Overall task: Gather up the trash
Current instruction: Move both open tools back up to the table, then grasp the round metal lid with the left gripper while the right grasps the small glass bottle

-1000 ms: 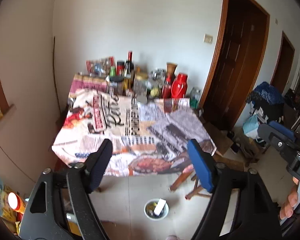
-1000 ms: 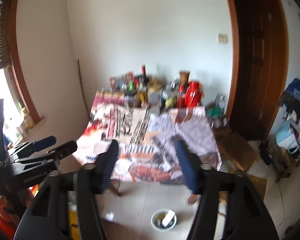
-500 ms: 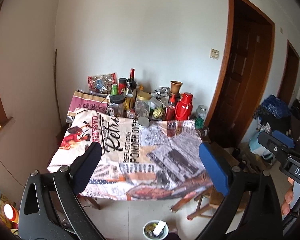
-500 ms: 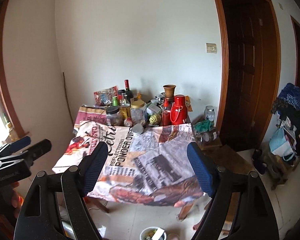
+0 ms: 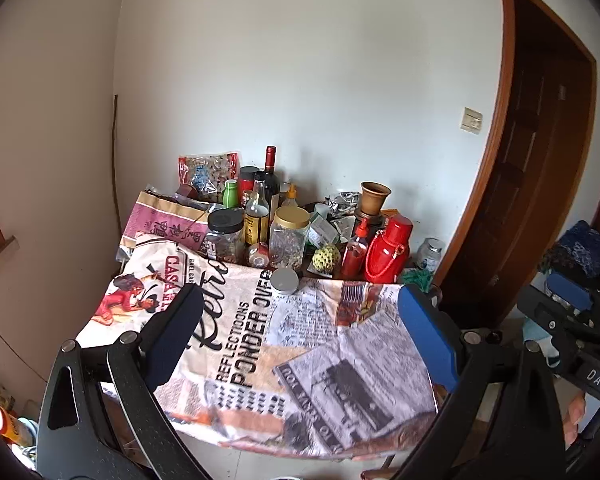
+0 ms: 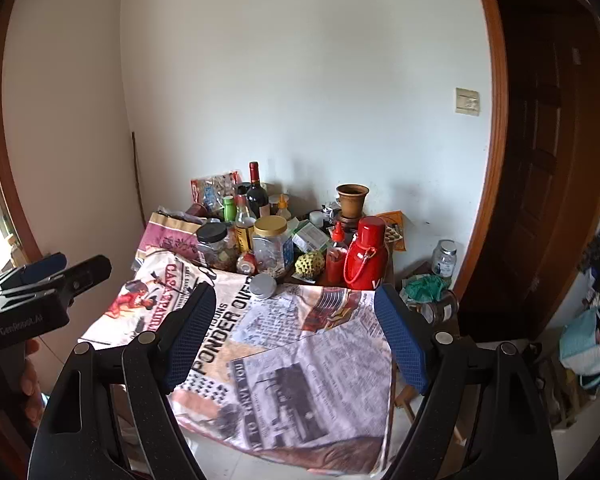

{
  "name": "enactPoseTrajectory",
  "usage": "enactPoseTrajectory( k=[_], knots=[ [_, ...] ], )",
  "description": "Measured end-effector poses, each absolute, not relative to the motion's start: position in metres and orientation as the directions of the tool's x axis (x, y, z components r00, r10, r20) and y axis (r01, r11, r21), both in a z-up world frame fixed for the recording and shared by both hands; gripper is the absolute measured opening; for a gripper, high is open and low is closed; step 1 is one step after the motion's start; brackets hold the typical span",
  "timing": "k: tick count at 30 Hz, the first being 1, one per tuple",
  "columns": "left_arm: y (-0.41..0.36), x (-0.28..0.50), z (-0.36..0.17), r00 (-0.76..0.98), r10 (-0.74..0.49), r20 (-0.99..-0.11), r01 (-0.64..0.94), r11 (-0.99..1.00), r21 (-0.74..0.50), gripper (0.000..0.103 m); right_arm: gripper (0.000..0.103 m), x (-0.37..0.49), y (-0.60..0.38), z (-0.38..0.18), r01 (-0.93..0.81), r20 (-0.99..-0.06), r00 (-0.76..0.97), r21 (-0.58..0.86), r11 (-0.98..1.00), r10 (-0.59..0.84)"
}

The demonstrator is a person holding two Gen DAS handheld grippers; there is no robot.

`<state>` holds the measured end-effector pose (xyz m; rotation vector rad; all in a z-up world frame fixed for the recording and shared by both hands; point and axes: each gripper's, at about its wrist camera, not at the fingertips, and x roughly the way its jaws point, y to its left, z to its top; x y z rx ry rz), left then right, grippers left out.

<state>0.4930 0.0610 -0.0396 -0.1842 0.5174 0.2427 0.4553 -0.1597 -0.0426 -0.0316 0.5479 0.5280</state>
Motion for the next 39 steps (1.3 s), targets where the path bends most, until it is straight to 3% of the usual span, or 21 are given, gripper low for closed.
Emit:
enactPoseTrajectory(
  k=[12,19,33,39],
  knots=[
    [0.091,0.609,-0.102,0.762,0.120,-0.636,-0.214,0.974,-0.072,0.098,0.079,0.547,-0.125,-0.091,-0.403,-0.639,0.662,0.137,0.905,0.391],
    [0.160,0.699,-0.147,0.729,-0.016,-0.684,-0.127,0.979,-0.159,0.098,0.079,0.604,-0.077,-0.122,-0.243,-0.715,0.643,0.147,0.959,0.273],
    [0.202,0.853,-0.319,0.495,-0.148,-0.856,-0.056,0.978,-0.201,0.098,0.079,0.697,-0.026,-0.224,-0.160,-0.820,0.526,0.167,0.973,0.227],
    [0.205,0.878,-0.354,0.451,-0.196,-0.871,-0.096,0.959,-0.266,0.098,0.079,0.713,-0.026,-0.249,-0.153,-0.845,0.448,0.251,0.956,0.294]
  ],
)
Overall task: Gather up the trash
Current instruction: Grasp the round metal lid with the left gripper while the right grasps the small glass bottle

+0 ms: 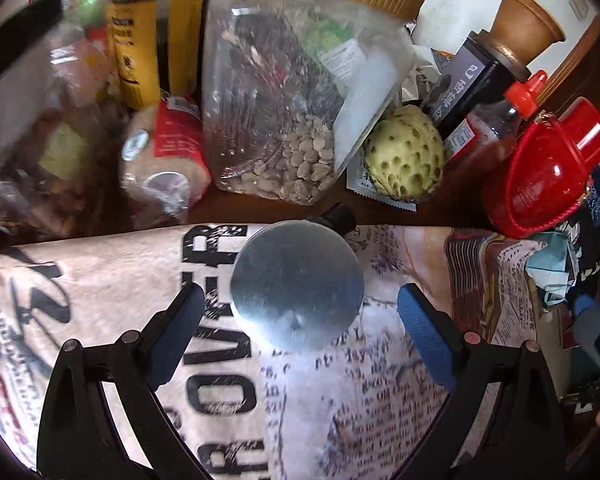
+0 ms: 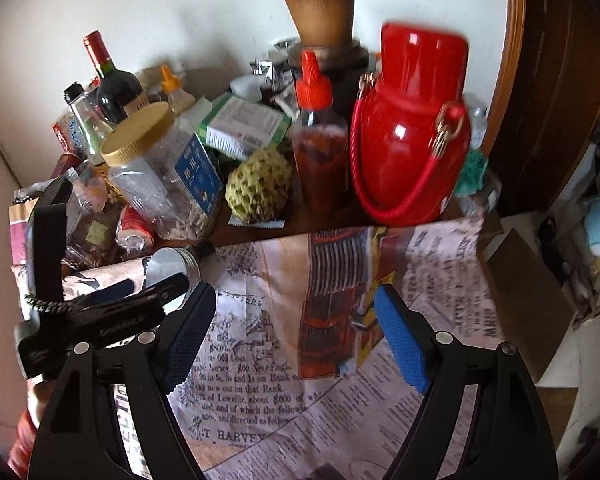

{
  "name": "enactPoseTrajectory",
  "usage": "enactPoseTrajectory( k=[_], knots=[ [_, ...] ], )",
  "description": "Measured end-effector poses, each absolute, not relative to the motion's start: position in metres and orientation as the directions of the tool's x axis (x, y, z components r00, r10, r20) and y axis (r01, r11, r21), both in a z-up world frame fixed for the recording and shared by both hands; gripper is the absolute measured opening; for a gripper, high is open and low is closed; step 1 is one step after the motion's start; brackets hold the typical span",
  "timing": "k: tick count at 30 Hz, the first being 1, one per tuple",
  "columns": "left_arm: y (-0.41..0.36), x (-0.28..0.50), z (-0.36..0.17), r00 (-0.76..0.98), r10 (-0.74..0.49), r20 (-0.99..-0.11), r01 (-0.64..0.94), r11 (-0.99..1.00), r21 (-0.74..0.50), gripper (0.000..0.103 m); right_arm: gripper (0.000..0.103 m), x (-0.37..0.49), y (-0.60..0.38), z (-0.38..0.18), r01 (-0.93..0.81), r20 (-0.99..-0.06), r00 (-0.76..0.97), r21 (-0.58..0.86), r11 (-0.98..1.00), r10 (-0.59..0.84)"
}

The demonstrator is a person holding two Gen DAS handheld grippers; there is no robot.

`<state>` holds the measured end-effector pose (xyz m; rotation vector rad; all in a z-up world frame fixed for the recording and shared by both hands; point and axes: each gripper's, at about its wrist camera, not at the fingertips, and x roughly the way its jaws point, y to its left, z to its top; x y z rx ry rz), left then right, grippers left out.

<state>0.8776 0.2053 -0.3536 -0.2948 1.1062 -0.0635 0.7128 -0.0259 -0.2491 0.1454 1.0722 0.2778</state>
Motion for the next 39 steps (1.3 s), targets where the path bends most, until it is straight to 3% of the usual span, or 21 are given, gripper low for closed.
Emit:
enactPoseTrajectory(
  k=[3,5,7,13,20,26,28,36,39],
  knots=[
    [0.199,0.882,-0.359,0.447,-0.161,-0.880,-0.092,0.970,-0.224,0.095,0.079,0.721,-0.028,-0.257,-0.134,-0.847,0.420,0.298,0.945,0.326],
    [0.196,0.885,-0.363,0.436,-0.148,-0.888,-0.085,0.975,-0.205,0.080,0.079,0.724,-0.027,-0.260,-0.135,-0.847,0.414,0.307,0.942,0.335],
    [0.194,0.886,-0.366,0.423,-0.151,-0.893,-0.076,0.977,-0.201,0.073,0.079,0.728,-0.021,-0.265,-0.149,-0.851,0.402,0.303,0.941,0.337],
    [0.207,0.867,-0.350,0.446,-0.143,-0.883,-0.050,0.981,-0.185,0.071,0.079,0.743,0.012,-0.291,-0.197,-0.875,0.321,0.314,0.929,0.363],
    [0.269,0.828,-0.324,0.493,-0.038,-0.869,-0.142,0.982,-0.124,0.071,0.079,0.768,0.066,-0.314,-0.186,-0.856,0.270,0.403,0.896,0.441],
    [0.307,0.805,-0.310,0.506,-0.021,-0.862,-0.196,0.971,-0.139,0.071,0.079,0.778,0.103,-0.329,-0.136,-0.846,0.285,0.430,0.893,0.451],
    [0.313,0.802,-0.305,0.518,-0.019,-0.855,-0.202,0.969,-0.144,0.071,0.076,0.778,0.116,-0.334,-0.134,-0.867,0.295,0.378,0.916,0.401],
    [0.311,0.809,-0.287,0.566,-0.013,-0.824,-0.182,0.973,-0.141,0.071,0.042,0.774,0.131,-0.347,-0.127,-0.892,0.337,0.273,0.954,0.300],
    [0.304,0.810,-0.282,0.571,-0.014,-0.821,-0.165,0.977,-0.132,0.071,0.039,0.770,0.122,-0.350,-0.157,-0.891,0.319,0.286,0.945,0.322]
  ],
)
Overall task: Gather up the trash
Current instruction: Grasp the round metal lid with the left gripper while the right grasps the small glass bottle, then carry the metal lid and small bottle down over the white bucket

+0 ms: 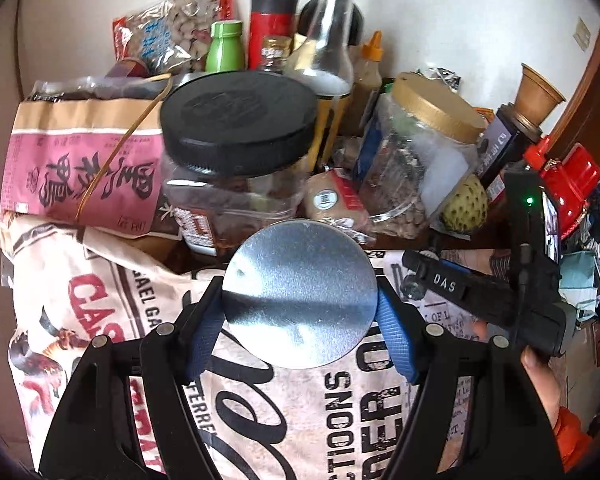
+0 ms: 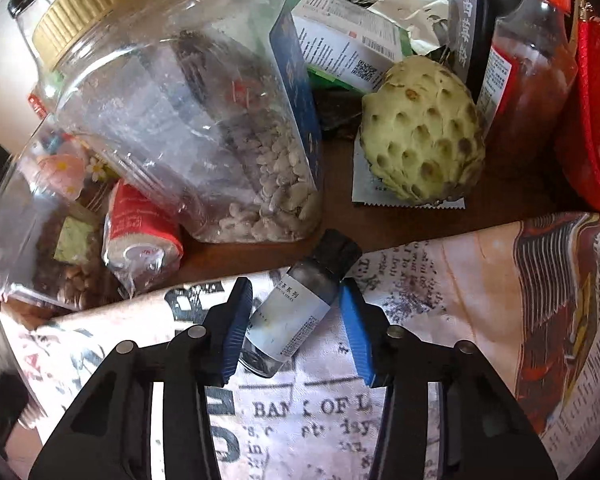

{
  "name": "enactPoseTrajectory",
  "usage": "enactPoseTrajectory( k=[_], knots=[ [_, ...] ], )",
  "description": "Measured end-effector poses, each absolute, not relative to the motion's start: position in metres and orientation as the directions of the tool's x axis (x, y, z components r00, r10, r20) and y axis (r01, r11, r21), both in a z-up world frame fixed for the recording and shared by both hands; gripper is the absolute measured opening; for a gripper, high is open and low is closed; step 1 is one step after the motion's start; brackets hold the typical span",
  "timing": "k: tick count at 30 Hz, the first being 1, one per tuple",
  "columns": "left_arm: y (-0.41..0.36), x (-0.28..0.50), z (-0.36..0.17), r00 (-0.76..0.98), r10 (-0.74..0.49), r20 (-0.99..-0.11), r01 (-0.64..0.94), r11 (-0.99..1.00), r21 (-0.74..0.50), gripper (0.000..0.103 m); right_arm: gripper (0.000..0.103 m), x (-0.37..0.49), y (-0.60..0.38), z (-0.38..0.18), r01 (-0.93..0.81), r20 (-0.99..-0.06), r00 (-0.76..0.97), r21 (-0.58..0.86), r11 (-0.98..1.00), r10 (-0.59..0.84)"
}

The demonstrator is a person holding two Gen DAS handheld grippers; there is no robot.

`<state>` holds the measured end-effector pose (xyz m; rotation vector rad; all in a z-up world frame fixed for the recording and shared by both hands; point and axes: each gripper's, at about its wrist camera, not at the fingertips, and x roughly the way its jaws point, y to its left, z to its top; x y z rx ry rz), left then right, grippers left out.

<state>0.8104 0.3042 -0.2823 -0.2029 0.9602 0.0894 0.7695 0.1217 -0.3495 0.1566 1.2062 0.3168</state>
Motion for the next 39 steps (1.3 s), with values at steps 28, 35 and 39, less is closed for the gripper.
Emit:
enactPoseTrajectory(
  k=[28,35,39],
  knots=[
    [0.121,0.691,-0.141,0.748,0.001,-0.663,-0.100,0.989,-0.111,0.071,0.025,0.624,-0.086,-0.165,-0.368,-0.726,0.534,0.262,0.892,0.433],
    [0.068,0.606,-0.100,0.794,0.069,-0.605,-0.178,0.976,-0.122,0.071,0.026,0.571,-0.134,-0.115,-0.438,-0.641,0.596,0.245,0.865,0.484],
    [0.052,0.566,-0.080,0.810,0.093,-0.579,-0.195,0.974,-0.118,0.071,0.026,0.542,-0.154,-0.094,-0.467,-0.605,0.614,0.240,0.851,0.508]
  ],
)
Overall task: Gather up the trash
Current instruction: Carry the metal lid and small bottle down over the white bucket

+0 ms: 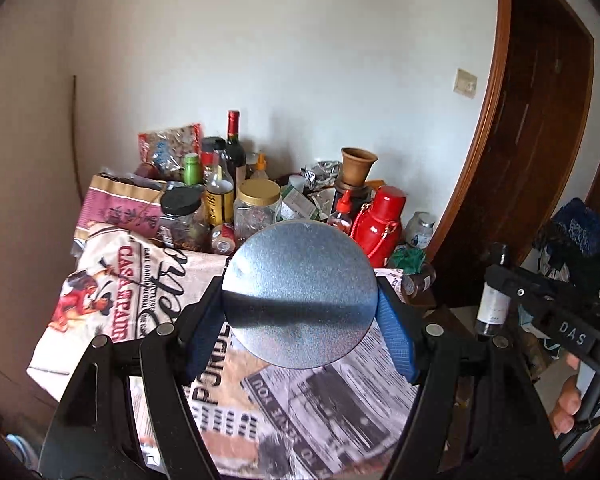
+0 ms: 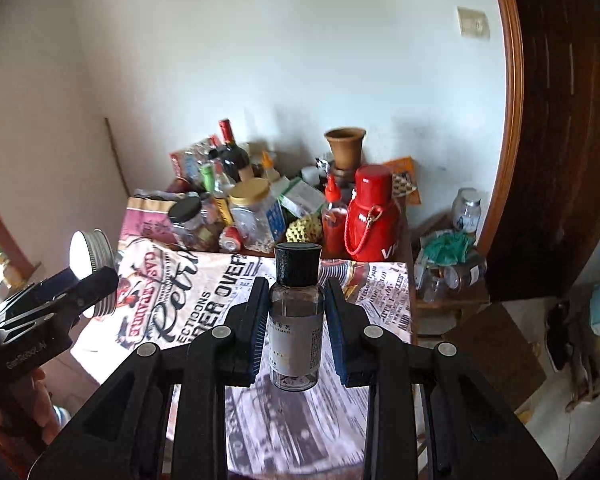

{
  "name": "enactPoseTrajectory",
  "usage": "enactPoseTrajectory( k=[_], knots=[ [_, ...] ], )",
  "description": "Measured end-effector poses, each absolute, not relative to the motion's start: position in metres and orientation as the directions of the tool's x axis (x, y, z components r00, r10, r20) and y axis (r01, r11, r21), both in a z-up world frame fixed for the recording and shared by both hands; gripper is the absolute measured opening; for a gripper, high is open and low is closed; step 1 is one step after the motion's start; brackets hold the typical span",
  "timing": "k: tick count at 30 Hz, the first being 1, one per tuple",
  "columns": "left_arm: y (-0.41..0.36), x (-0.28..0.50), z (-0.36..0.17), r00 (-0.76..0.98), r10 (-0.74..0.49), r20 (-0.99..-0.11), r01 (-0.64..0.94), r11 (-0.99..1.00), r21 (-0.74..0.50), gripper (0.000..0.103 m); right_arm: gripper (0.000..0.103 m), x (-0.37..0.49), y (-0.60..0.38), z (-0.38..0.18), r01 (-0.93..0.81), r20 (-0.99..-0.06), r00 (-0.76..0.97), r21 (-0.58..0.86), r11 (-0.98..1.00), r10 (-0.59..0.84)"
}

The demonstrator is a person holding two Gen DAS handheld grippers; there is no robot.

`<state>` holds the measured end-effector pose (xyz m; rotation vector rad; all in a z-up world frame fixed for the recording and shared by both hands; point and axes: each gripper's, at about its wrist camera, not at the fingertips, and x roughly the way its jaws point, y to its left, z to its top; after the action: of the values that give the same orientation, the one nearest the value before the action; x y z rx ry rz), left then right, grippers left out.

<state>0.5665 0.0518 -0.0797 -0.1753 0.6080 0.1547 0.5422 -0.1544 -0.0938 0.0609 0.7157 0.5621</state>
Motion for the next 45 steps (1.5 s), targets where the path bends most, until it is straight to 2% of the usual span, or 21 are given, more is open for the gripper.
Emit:
enactPoseTrajectory(
  k=[6,12,24,34,45],
  knots=[
    [0.046,0.509,-0.062,0.835,0.101,-0.541,-0.203,0.970,-0.133,0.071,0.025,0.498,-0.167,-0.071,-0.482,-0.570,0.639,0.228,0.846,0.517],
    [0.054,0.459,-0.063,0.835,0.070,-0.546,-0.173,0.975,-0.139,0.071,0.026,0.439,-0.167,-0.059,-0.460,-0.550,0.670,0.218,0.860,0.498],
    [0.081,0.328,-0.079,0.809,0.010,-0.588,-0.079,0.993,-0.092,0.071,0.025,0.309,-0.138,-0.072,-0.389,-0.597,0.662,0.244,0.888,0.454],
    [0.088,0.257,-0.120,0.736,-0.058,-0.674,-0.025,0.993,-0.113,0.071,0.025,0.239,-0.126,-0.112,-0.327,-0.705,0.570,0.277,0.904,0.422],
    [0.089,0.254,-0.210,0.584,-0.081,-0.807,-0.083,0.984,-0.159,0.071,0.025,0.234,-0.119,-0.190,-0.324,-0.811,0.426,0.278,0.904,0.402]
  ],
)
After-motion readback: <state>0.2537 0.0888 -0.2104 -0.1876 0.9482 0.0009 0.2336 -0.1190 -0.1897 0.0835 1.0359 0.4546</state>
